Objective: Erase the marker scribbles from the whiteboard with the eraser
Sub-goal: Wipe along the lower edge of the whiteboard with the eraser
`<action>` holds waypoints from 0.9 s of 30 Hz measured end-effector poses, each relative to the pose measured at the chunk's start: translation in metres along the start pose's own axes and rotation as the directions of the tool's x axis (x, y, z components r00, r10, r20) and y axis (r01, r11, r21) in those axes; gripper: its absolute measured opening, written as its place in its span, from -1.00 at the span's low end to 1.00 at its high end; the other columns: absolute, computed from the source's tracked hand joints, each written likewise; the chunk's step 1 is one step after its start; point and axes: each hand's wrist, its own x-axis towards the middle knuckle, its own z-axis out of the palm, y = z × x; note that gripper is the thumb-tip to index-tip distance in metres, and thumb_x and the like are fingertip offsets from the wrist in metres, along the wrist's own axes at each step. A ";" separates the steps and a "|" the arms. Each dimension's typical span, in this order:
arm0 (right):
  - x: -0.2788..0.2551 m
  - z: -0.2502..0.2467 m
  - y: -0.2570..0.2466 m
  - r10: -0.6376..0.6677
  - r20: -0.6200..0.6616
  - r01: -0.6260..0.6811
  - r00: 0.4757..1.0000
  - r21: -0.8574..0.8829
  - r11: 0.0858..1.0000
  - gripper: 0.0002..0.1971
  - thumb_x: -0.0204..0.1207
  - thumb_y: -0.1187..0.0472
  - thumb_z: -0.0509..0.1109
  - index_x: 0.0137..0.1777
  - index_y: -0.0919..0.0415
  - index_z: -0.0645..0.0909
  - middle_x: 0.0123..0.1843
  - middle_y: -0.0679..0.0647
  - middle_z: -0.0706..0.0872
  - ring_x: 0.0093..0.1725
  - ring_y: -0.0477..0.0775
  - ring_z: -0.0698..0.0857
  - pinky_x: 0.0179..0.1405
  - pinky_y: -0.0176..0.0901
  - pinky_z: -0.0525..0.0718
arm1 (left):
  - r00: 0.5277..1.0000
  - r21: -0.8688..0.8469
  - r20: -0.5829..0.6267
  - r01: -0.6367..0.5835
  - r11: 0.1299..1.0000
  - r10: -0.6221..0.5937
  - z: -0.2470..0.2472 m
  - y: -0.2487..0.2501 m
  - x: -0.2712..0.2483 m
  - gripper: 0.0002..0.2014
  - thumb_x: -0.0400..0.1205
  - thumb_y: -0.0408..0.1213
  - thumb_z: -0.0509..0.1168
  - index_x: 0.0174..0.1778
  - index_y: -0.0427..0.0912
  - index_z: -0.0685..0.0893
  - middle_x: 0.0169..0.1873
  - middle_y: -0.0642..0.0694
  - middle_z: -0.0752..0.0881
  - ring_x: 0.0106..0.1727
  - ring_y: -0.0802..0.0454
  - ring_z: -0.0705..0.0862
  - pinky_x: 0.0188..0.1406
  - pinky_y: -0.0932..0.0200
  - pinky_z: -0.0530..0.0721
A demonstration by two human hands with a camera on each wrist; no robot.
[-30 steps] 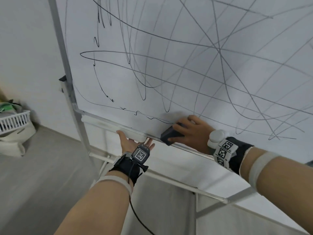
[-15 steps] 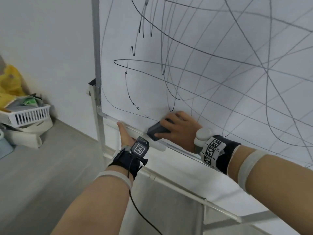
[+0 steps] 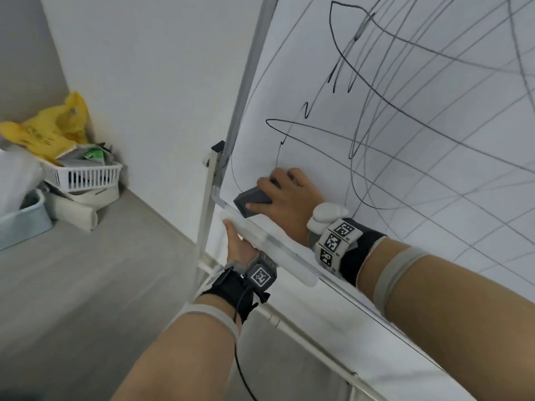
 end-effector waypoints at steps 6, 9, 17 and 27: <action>0.021 -0.004 -0.007 0.092 -0.057 -0.093 0.994 -0.023 0.995 -0.65 0.45 0.14 0.36 0.21 -0.15 0.73 0.20 0.07 0.62 0.14 0.25 0.53 0.11 0.10 0.40 | 0.999 0.037 -0.038 0.032 0.999 -0.030 0.000 0.018 -0.013 0.19 0.32 0.72 0.01 0.60 -0.23 0.45 0.52 -0.36 0.56 0.42 -0.34 0.61 0.56 -0.39 0.41; 0.021 0.007 -0.019 0.055 -0.066 -0.056 0.996 -0.014 0.998 -0.66 0.39 0.10 0.48 0.19 -0.04 0.73 0.17 0.09 0.62 0.12 0.24 0.46 0.07 0.08 0.39 | 0.999 0.033 -0.032 0.012 0.999 -0.011 0.003 0.028 -0.017 0.10 0.38 0.68 0.00 0.39 -0.30 0.63 0.25 -0.38 0.77 0.37 -0.32 0.67 0.58 -0.28 0.43; 0.012 0.025 -0.036 -0.017 -0.029 0.018 0.999 0.010 1.000 -0.66 0.35 0.10 0.54 0.16 -0.05 0.75 0.13 0.11 0.62 0.12 0.26 0.44 0.08 0.11 0.39 | 0.998 0.084 -0.063 0.023 0.996 -0.018 0.000 0.037 -0.019 0.01 0.43 0.66 -0.05 0.36 -0.17 0.67 0.24 -0.35 0.77 0.32 -0.33 0.71 0.49 -0.36 0.51; 0.046 -0.017 -0.008 0.183 -0.227 -0.201 0.957 -0.063 0.978 -0.46 0.42 0.17 0.38 0.45 -0.07 0.63 0.15 0.17 0.51 0.06 0.25 0.45 0.05 0.12 0.39 | 0.977 0.265 -0.213 0.044 0.963 0.014 0.005 0.052 -0.022 -0.01 0.54 0.57 -0.13 0.39 -0.31 0.55 0.21 -0.31 0.69 0.23 -0.30 0.66 0.09 -0.19 0.62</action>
